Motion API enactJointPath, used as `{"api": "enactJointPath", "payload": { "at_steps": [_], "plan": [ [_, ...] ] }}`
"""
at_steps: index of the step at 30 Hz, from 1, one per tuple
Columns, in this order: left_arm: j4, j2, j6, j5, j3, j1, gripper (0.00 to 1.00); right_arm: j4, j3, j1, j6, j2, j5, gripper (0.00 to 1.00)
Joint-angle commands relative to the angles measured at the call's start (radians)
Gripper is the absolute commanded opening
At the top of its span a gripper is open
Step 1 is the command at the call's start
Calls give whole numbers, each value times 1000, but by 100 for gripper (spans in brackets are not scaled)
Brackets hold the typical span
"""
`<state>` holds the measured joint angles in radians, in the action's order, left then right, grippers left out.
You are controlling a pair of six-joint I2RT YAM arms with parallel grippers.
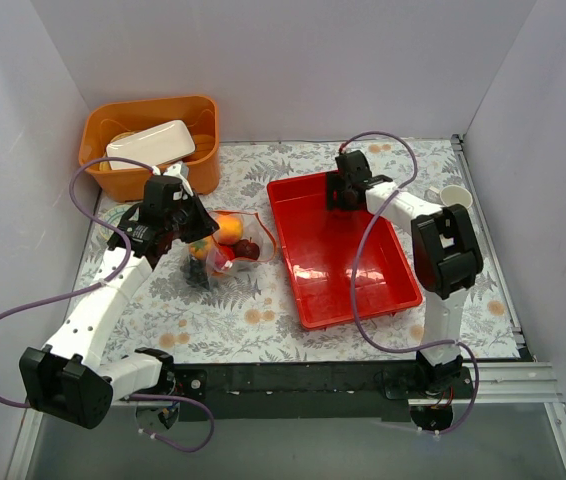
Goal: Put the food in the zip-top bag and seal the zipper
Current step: Pick up the fake fruit from the bin.
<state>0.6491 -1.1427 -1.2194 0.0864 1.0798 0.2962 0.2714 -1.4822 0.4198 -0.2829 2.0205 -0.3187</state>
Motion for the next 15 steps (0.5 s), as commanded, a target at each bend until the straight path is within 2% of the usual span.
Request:
{"api": "enactJointPath", "payload": {
  "at_steps": [1, 5, 8, 12, 15],
  "plan": [
    [-19, 12, 14, 9, 23, 0, 0, -64, 78, 17, 56, -127, 212, 51],
    [-23, 12, 9, 13, 12, 0, 0, -31, 143, 34, 90, -173, 352, 51],
    [-26, 11, 9, 19, 15, 0, 0, -15, 184, 53, 125, -204, 417, 55],
    [-31, 9, 8, 18, 19, 0, 0, 64, 169, 69, 168, -197, 475, 68],
    [-32, 9, 8, 18, 19, 0, 0, 91, 166, 77, 188, -195, 477, 73]
  ]
}}
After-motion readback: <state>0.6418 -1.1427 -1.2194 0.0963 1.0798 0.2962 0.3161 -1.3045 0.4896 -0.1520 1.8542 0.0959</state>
